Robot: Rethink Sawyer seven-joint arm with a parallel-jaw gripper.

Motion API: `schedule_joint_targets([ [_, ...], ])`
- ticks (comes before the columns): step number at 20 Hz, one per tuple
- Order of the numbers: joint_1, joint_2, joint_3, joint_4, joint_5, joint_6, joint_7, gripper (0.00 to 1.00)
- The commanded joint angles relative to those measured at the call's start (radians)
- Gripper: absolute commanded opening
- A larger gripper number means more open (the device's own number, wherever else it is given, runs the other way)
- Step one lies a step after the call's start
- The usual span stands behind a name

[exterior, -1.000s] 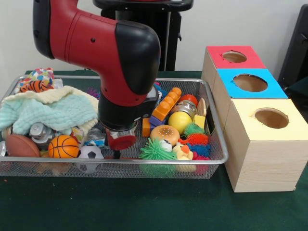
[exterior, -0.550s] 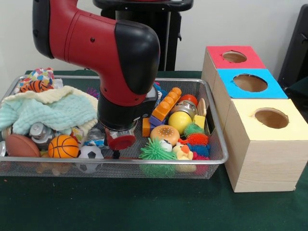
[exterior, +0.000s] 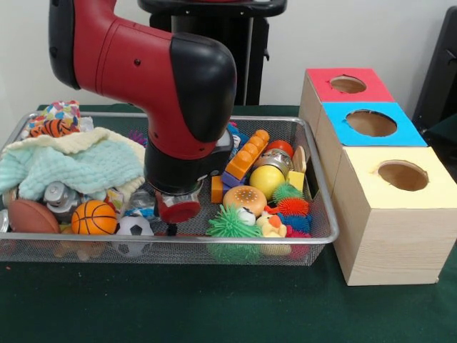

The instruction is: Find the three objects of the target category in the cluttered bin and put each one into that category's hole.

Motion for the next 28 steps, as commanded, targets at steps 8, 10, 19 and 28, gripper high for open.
schedule_joint_targets([
  [8, -0.002, 0.036, -0.012, 0.03, -0.015, 0.137, 0.022, 1.0],
  [10, 0.002, 0.027, -0.016, 0.03, -0.011, 0.154, 0.019, 1.0],
  [19, -0.008, 0.024, -0.021, 0.017, -0.013, 0.19, -0.001, 1.0],
  [28, -0.079, 0.052, 0.055, 0.062, 0.009, 0.084, -0.063, 1.0],
])
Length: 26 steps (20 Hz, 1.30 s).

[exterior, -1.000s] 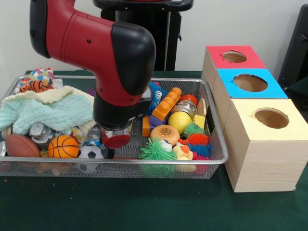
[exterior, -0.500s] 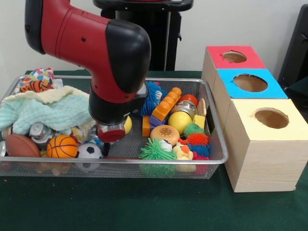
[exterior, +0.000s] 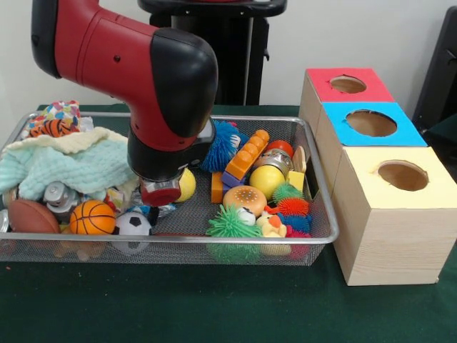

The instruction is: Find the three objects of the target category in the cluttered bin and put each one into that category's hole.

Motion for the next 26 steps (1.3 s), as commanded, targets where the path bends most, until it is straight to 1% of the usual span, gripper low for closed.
schedule_joint_targets([
  [1, -0.073, 0.053, 0.103, 0.056, 0.001, -0.031, -0.061, 1.0],
  [4, -0.086, 0.052, 0.113, 0.059, -0.01, -0.066, -0.078, 1.0],
  [5, -0.086, 0.05, 0.114, 0.061, -0.019, -0.082, -0.076, 0.0],
  [8, -0.09, 0.045, 0.117, 0.067, -0.033, -0.127, -0.087, 0.0],
  [13, -0.101, 0.043, 0.13, 0.062, -0.025, -0.111, -0.095, 0.0],
  [15, -0.106, 0.042, 0.138, 0.061, -0.03, -0.114, -0.111, 0.0],
  [17, -0.112, 0.037, 0.15, 0.07, -0.015, -0.096, -0.106, 0.0],
  [18, -0.118, 0.034, 0.158, 0.081, -0.007, -0.142, -0.085, 0.0],
  [19, -0.118, 0.03, 0.162, 0.08, -0.005, -0.138, -0.087, 0.0],
  [22, -0.129, -0.017, 0.191, 0.085, 0.008, -0.085, -0.133, 0.0],
  [24, -0.139, -0.033, 0.211, 0.084, 0.01, -0.055, -0.166, 0.0],
  [26, -0.141, -0.045, 0.214, 0.071, -0.001, -0.029, -0.182, 0.0],
])
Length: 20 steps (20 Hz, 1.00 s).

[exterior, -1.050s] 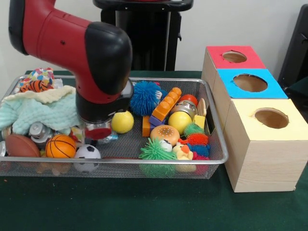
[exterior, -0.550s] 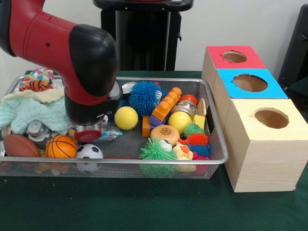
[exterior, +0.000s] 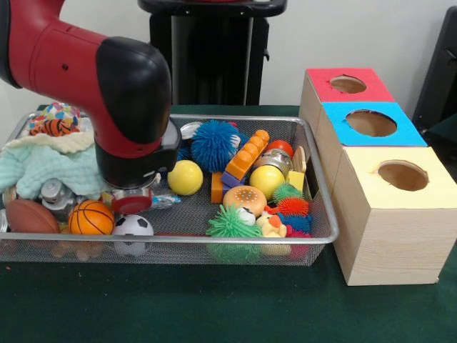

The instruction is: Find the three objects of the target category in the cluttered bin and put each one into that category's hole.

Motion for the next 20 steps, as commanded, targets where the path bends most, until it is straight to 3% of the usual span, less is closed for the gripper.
schedule_joint_targets([
  [1, -0.033, -0.052, 0.139, 0.062, -0.008, 0.015, -0.181, 0.0],
  [7, -0.034, -0.091, 0.144, 0.055, -0.01, 0.066, -0.184, 0.0],
  [16, -0.052, -0.089, 0.155, 0.05, -0.005, 0.105, -0.179, 0.0],
  [17, -0.056, -0.091, 0.161, 0.057, 0.001, 0.1, -0.175, 1.0],
  [20, -0.066, -0.098, 0.185, 0.085, 0.046, 0.153, -0.134, 1.0],
])
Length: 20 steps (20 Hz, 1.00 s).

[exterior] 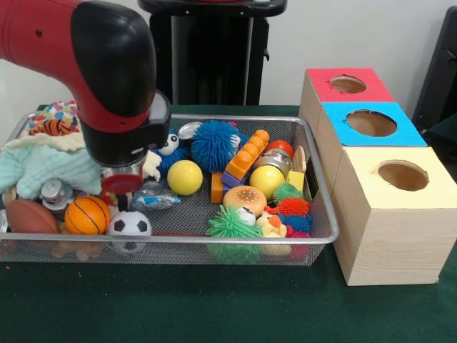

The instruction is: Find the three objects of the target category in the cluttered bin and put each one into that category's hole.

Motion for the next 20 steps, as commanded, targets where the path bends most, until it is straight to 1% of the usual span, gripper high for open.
schedule_joint_targets([
  [1, -0.036, -0.024, 0.163, 0.06, 0.055, 0.061, -0.133, 1.0],
  [2, -0.039, -0.022, 0.167, 0.056, 0.055, 0.079, -0.136, 1.0],
  [5, -0.04, -0.023, 0.169, 0.05, 0.036, 0.087, -0.147, 1.0],
  [8, -0.047, -0.027, 0.187, 0.066, 0.046, 0.085, -0.132, 1.0],
  [11, -0.047, -0.038, 0.196, 0.08, 0.058, 0.113, -0.112, 1.0],
  [13, -0.046, -0.037, 0.2, 0.085, 0.061, 0.1, -0.103, 1.0],
  [15, -0.058, -0.034, 0.222, 0.1, 0.078, 0.091, -0.106, 1.0],
  [19, -0.082, -0.004, 0.255, 0.094, 0.082, 0.091, -0.138, 1.0],
  [20, -0.083, 0.007, 0.254, 0.088, 0.066, 0.077, -0.152, 1.0],
])
